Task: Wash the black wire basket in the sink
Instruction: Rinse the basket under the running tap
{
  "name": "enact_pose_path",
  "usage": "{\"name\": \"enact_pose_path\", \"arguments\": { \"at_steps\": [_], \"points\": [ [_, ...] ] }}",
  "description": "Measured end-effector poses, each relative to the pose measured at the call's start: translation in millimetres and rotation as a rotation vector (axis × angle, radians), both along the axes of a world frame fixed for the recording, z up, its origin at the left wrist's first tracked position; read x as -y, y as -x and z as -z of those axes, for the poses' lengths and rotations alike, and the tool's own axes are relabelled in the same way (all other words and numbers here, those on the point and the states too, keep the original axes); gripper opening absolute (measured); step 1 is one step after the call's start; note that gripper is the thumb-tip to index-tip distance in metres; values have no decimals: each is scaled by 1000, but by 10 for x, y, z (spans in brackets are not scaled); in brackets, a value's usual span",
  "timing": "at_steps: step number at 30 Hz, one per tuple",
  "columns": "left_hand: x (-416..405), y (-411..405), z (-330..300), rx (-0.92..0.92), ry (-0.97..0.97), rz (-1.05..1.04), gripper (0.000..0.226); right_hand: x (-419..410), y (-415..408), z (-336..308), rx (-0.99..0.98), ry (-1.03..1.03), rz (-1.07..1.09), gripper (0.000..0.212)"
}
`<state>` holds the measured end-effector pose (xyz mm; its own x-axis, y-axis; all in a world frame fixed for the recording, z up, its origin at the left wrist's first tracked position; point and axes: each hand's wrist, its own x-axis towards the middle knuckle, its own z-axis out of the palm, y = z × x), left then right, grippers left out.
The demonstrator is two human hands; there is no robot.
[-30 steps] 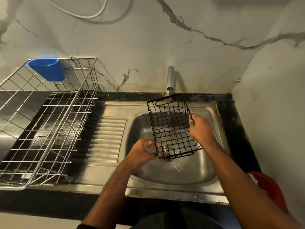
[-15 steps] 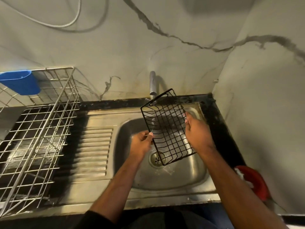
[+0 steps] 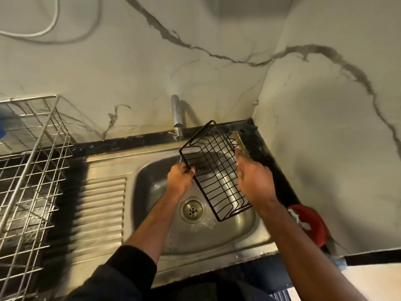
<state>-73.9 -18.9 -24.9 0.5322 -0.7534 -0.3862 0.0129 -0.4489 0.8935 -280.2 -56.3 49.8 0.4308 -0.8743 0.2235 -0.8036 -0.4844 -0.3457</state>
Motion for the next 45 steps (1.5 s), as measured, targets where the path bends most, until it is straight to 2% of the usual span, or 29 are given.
{"name": "enact_pose_path", "arguments": {
  "at_steps": [3, 9, 12, 16, 20, 23, 30, 37, 40, 45],
  "points": [
    [167, -100, -98, -159, 68, -78, 21, -36, 44, 23, 27, -17, 23, 45],
    [262, -148, -172, -213, 147, -114, 27, -27, 88, 124, 163, -101, 69, 45],
    [241, -153, -188, -196, 196, -168, 23, -53, 48, 199, 206, -173, 126, 50],
    [151, -191, -236, -120, 258, -168, 27, -82, -67, 321, 160, -235, 159, 56],
    [41, -223, -291, -59, 298, -172, 28, -24, -173, 436, 125, -210, 150, 60],
    [-53, -300, -298, -21, 309, -198, 36, 58, -292, 497, 156, -234, 138, 49],
    [-332, -477, -470, -80, 359, -340, 35, 216, -660, 549, 289, -368, 13, 16],
    [-653, -496, -558, -123, 365, -401, 32, 256, -897, 518, 316, -460, -74, 19],
    [-734, -459, -557, -99, 344, -397, 23, 222, -917, 548, 297, -504, -103, 24],
    [-820, -352, -576, -18, 301, -401, 43, 208, -887, 562, 242, -517, -119, 22]
  ]
}}
